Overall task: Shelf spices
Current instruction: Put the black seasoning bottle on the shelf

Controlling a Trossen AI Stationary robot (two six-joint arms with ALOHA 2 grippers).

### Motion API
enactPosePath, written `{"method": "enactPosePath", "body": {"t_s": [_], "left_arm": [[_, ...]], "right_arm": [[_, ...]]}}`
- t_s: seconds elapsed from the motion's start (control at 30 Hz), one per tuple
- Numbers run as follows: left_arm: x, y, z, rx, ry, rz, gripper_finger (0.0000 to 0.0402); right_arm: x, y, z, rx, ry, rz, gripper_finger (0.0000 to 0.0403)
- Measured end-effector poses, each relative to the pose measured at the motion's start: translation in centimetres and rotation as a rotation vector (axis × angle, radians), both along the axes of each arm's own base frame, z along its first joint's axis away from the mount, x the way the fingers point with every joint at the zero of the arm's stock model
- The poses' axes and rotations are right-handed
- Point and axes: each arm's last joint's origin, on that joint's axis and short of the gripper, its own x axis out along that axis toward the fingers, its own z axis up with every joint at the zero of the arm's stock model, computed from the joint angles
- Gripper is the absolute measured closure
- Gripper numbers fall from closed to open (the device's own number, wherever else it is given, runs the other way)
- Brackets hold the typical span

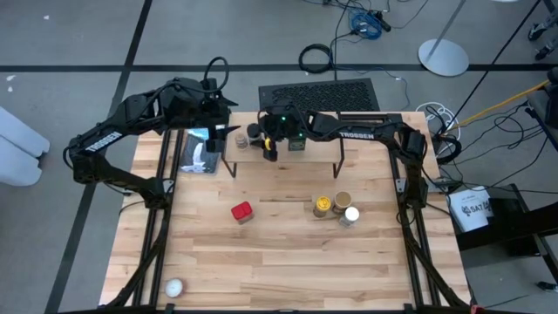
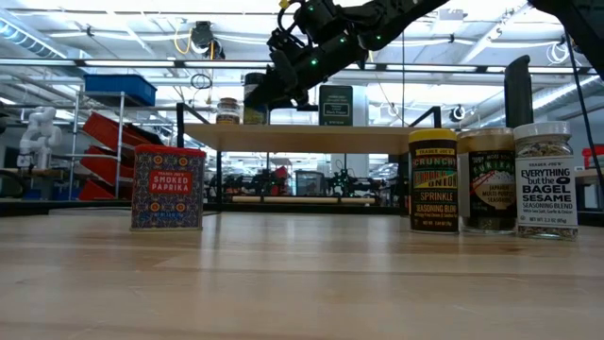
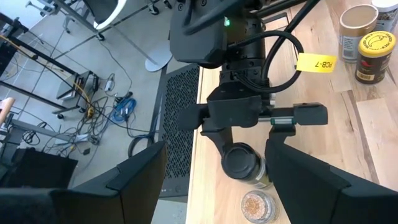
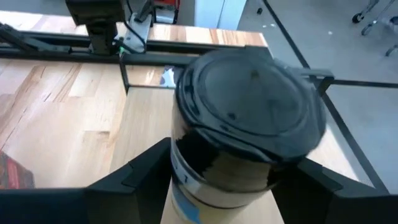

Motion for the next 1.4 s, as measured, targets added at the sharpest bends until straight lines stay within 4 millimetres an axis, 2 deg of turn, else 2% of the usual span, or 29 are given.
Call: {"method": "enactPosePath", "body": {"t_s": [1.13, 1.4], "left_arm": [[0.01, -0.05, -0.05, -0.031, -0.008, -0.002, 0.012], [0.01, -0.1, -0.1, -0.038, -0.006, -0.011, 0.012]], "right_arm": [[0.37, 0.42, 0.43, 0.053, -0.054, -0.051, 0.0169], [0.49, 0.37, 1.04, 0.048, -0.102, -0.059, 0.0146]]}}
